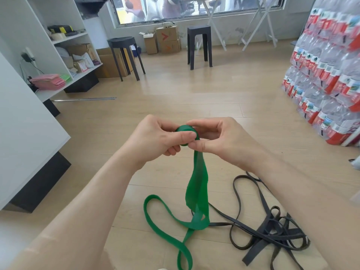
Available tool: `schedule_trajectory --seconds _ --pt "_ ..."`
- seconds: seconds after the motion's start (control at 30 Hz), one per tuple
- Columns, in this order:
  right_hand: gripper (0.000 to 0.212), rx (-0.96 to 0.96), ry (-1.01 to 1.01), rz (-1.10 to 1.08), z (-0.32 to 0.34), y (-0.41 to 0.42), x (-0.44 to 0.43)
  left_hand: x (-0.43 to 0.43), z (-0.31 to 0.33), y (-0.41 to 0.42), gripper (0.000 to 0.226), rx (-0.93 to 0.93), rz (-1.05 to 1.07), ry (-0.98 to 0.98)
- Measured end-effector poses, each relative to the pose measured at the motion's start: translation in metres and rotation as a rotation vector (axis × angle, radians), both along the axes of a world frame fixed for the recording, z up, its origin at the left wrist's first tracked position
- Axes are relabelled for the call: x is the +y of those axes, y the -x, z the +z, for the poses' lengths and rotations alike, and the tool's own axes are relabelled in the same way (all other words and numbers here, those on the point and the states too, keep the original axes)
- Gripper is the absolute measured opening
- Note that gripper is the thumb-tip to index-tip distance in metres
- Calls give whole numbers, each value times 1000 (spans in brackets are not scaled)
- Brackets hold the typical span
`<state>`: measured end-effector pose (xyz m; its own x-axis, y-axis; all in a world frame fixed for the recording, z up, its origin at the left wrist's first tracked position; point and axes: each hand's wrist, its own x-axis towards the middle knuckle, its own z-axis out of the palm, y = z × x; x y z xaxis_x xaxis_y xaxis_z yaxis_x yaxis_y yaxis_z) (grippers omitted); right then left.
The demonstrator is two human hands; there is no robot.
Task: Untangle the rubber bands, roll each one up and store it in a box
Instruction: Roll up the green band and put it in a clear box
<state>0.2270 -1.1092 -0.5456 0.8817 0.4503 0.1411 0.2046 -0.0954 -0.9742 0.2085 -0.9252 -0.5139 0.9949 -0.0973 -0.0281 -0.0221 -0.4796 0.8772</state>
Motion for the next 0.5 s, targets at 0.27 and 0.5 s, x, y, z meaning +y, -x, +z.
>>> schedule_trajectory --seconds 0.27,0.5 --pt "29 -32 -215 -88 1 4 12 -7 3 4 36 -29 60 224" --pt "36 -2 -281 -178 0 1 14 -13 -1 3 49 -42 -18 280"
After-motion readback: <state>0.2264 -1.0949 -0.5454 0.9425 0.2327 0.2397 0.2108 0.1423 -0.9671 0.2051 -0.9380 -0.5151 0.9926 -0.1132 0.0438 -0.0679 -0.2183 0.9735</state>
